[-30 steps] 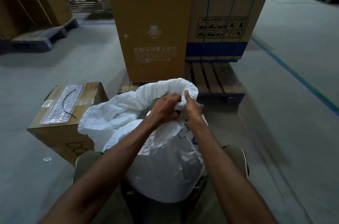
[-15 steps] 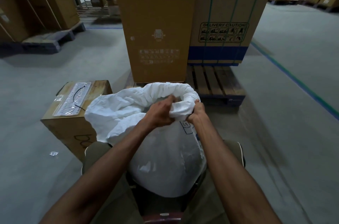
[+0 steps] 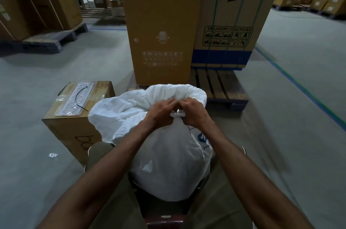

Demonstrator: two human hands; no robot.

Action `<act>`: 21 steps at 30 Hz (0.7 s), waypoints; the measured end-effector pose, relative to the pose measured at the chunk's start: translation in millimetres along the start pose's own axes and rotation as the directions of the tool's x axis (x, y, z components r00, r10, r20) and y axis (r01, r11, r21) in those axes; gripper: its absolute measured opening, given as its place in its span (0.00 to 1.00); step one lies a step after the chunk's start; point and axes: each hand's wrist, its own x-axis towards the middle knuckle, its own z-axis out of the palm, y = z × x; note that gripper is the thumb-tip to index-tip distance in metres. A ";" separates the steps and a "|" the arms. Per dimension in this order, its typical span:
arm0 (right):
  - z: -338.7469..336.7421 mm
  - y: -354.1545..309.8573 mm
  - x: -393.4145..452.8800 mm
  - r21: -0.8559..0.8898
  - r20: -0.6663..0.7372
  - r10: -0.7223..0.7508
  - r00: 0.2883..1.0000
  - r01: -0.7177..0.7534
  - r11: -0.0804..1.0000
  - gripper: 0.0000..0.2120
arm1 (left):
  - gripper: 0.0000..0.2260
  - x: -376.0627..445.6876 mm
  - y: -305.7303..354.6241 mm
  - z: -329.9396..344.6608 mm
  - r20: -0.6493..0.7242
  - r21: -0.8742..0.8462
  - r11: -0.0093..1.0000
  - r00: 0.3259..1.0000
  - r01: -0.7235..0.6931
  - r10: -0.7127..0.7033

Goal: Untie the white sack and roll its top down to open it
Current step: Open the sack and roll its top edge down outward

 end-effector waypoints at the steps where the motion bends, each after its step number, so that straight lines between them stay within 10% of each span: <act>1: 3.7 3.0 3.2 -0.016 0.001 -0.029 1.000 0.029 0.999 0.20 | 0.20 -3.8 -2.4 -4.4 0.053 -0.095 0.993 0.996 0.077 -0.072; 7: 28.0 8.6 -9.7 -0.270 -0.243 -0.183 0.953 0.114 0.956 0.13 | 0.26 -46.9 -36.5 -14.7 0.212 0.083 0.970 0.948 0.227 -0.239; 13: 29.3 -9.8 -0.5 0.067 0.083 0.030 0.996 -0.036 0.997 0.40 | 0.14 -51.8 -46.7 -2.5 -0.007 0.345 0.927 0.987 -0.148 0.160; 16: 24.9 -24.2 11.9 0.112 0.078 -0.015 0.997 0.006 0.994 0.22 | 0.10 -53.5 -40.8 9.3 0.016 0.397 0.869 0.949 -0.295 0.314; 21: 35.1 -26.3 12.7 0.112 -0.010 -0.013 1.000 0.014 0.994 0.13 | 0.30 -52.1 -41.1 -7.1 0.159 0.041 0.988 0.975 0.147 -0.152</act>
